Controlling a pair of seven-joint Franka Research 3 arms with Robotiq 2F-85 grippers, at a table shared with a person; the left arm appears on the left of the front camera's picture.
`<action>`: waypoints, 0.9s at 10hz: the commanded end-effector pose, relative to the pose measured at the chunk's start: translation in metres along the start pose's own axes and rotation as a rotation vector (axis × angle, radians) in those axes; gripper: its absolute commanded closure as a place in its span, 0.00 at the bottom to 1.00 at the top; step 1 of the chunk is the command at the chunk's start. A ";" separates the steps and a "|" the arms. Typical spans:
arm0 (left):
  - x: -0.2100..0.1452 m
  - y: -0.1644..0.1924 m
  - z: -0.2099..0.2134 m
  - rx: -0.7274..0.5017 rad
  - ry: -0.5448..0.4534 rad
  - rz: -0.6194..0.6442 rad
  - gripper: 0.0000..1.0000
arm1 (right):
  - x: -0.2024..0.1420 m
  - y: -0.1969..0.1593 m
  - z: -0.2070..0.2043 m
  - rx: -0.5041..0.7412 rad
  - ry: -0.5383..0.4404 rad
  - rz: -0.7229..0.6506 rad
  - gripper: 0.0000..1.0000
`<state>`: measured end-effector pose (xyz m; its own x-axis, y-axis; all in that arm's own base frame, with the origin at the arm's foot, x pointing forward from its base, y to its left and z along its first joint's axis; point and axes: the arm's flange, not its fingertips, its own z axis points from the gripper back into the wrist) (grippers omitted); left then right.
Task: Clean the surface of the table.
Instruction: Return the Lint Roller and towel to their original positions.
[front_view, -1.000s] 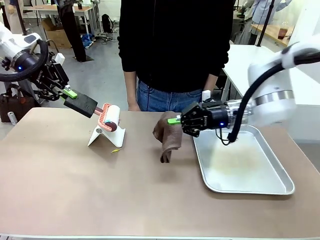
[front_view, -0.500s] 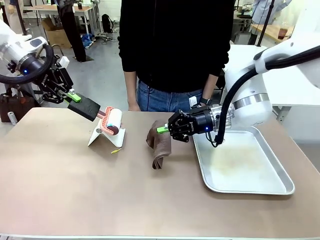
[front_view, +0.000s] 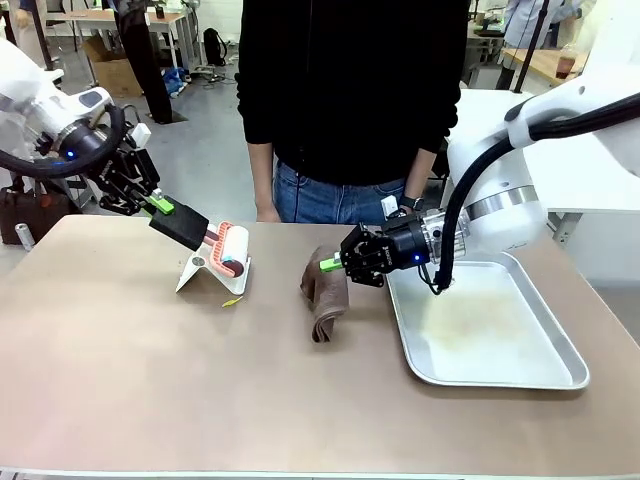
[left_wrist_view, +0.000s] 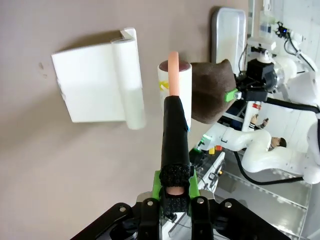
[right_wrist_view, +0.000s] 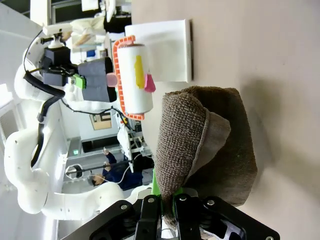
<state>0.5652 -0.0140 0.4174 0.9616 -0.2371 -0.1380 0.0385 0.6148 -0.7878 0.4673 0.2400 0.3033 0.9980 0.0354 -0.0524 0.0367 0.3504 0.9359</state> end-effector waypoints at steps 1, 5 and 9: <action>0.013 -0.001 -0.004 0.051 -0.026 -0.021 0.78 | 0.003 0.003 -0.002 -0.059 -0.009 -0.032 0.92; 0.018 -0.002 -0.010 0.103 -0.039 -0.030 0.78 | 0.005 -0.004 -0.001 -0.212 -0.013 -0.063 0.92; 0.014 -0.002 -0.015 0.140 -0.004 -0.027 0.78 | 0.006 -0.010 -0.002 -0.251 -0.027 -0.091 0.92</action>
<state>0.5806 -0.0269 0.4058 0.9642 -0.2423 -0.1078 0.0929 0.6893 -0.7185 0.4705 0.2315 0.2917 0.9949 -0.0106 -0.1003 0.0895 0.5509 0.8298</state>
